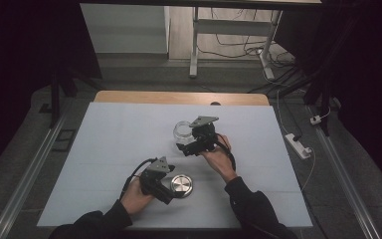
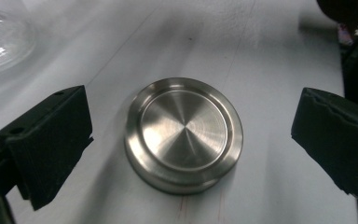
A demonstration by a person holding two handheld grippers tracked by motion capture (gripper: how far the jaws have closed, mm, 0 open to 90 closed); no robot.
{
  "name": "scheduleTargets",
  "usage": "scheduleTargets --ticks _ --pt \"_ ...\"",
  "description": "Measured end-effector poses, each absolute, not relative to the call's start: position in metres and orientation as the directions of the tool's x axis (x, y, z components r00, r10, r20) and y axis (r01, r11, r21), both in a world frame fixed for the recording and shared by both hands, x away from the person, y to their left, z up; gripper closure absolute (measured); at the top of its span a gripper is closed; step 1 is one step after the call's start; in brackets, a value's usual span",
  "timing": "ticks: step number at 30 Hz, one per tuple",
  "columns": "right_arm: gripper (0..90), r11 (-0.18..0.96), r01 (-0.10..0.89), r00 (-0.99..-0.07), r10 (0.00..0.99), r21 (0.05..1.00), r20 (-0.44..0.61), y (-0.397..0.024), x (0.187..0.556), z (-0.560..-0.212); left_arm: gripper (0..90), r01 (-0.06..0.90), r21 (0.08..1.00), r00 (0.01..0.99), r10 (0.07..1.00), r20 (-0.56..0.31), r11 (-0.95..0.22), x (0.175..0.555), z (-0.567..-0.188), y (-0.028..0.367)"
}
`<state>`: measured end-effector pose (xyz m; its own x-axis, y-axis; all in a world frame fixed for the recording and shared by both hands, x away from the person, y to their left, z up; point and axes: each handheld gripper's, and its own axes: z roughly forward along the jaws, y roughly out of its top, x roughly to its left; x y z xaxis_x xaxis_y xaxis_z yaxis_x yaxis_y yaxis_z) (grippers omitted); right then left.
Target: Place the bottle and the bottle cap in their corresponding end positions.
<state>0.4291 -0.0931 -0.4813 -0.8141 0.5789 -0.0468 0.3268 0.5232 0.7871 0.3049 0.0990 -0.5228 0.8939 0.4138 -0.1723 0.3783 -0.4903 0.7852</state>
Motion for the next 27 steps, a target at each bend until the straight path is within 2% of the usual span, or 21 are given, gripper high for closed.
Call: scheduleTargets --ticks 7,15,27 --pt "0.0 0.522 0.34 -0.82 0.572 0.782 -0.025 -0.104 0.421 -0.481 0.0 0.426 0.81 0.875 0.41 -0.256 -0.404 0.308 -0.516 0.121" --pt "0.0 0.518 0.354 -0.823 0.569 0.779 -0.004 -0.109 0.414 -0.476 0.0 0.421 0.814 0.873 0.424 -0.243 -0.4 0.305 -0.51 0.129" --pt "0.0 0.53 0.306 -0.843 0.537 0.791 -0.034 -0.108 0.398 -0.465 0.0 0.422 0.812 0.864 0.452 -0.224 -0.404 0.297 -0.5 0.149"
